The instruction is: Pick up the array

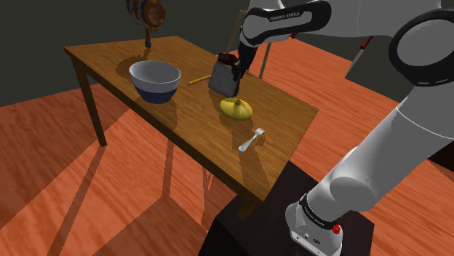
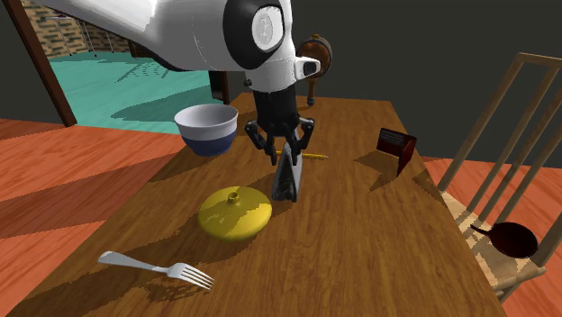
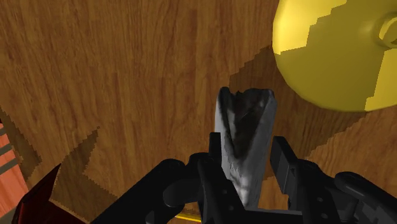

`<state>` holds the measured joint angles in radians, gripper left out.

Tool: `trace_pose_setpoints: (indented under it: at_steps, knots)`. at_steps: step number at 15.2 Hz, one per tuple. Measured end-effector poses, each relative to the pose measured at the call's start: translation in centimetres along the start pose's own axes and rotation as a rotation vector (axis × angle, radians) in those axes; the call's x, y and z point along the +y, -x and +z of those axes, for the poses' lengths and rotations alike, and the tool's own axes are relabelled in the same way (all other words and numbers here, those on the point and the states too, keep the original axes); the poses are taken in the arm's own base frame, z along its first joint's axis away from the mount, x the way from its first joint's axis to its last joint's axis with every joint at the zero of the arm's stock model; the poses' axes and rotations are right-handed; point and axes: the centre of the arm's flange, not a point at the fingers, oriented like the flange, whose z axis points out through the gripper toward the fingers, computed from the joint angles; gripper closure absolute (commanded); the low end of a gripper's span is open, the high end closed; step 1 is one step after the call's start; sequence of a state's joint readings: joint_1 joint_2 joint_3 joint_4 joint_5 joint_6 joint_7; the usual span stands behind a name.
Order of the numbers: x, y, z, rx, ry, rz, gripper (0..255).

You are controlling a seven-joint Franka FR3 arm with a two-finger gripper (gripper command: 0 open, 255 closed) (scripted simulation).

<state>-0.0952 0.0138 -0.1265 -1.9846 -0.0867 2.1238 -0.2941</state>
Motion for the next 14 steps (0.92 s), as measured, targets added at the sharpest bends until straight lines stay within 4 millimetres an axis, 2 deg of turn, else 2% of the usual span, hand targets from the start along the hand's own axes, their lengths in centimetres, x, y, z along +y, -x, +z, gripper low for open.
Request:
trace_pose_setpoints:
  at_steps: [14]
  knots:
    - [0.8,-0.7,-7.0,0.0,0.0,0.0,255]
